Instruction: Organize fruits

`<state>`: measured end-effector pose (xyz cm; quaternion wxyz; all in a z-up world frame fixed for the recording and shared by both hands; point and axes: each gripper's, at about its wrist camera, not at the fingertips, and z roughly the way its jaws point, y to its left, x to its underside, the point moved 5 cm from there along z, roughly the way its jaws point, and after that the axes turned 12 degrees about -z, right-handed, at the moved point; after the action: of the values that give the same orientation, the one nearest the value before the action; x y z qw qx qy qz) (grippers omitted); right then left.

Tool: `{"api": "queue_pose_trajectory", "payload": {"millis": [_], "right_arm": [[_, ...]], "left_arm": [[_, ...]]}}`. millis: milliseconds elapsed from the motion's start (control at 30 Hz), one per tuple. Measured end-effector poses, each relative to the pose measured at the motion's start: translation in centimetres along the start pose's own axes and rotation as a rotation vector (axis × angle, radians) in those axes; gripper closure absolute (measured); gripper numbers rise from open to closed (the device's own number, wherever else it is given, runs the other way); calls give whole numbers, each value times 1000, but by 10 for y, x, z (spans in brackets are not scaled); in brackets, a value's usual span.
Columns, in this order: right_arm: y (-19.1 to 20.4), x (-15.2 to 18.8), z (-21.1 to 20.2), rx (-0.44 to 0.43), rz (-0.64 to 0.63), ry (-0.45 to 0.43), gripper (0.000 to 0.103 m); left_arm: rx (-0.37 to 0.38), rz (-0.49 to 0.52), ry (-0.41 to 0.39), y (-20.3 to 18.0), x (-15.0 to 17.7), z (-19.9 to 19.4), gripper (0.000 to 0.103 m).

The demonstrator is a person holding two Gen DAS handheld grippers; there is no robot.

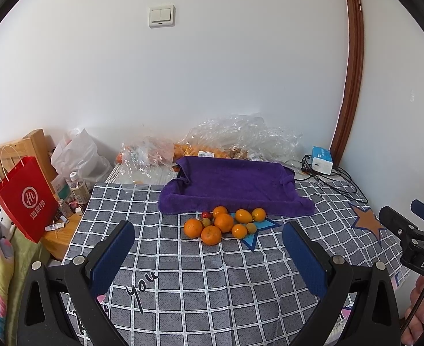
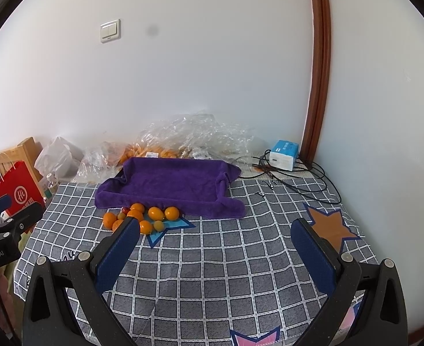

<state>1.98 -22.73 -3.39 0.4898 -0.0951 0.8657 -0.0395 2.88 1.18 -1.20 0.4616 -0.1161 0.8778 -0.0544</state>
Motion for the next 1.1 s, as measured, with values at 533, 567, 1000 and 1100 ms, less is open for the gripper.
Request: {"api": "queue_pose_trajectory", "payload": {"millis": [533, 567, 1000, 1100], "right_arm": [[20, 20, 72, -5, -69, 48, 1], [21, 22, 78, -8, -73, 51, 1], [62, 42, 186, -198, -26, 206, 30], [67, 42, 208, -223, -4, 222, 41]], "left_arm": [[-8, -15, 27, 21, 13, 58, 0], [-14, -19, 35, 24, 15, 64, 1], [-20, -62, 176, 68, 44, 139, 34], [-33, -71, 198, 79, 47, 152, 39]]}}
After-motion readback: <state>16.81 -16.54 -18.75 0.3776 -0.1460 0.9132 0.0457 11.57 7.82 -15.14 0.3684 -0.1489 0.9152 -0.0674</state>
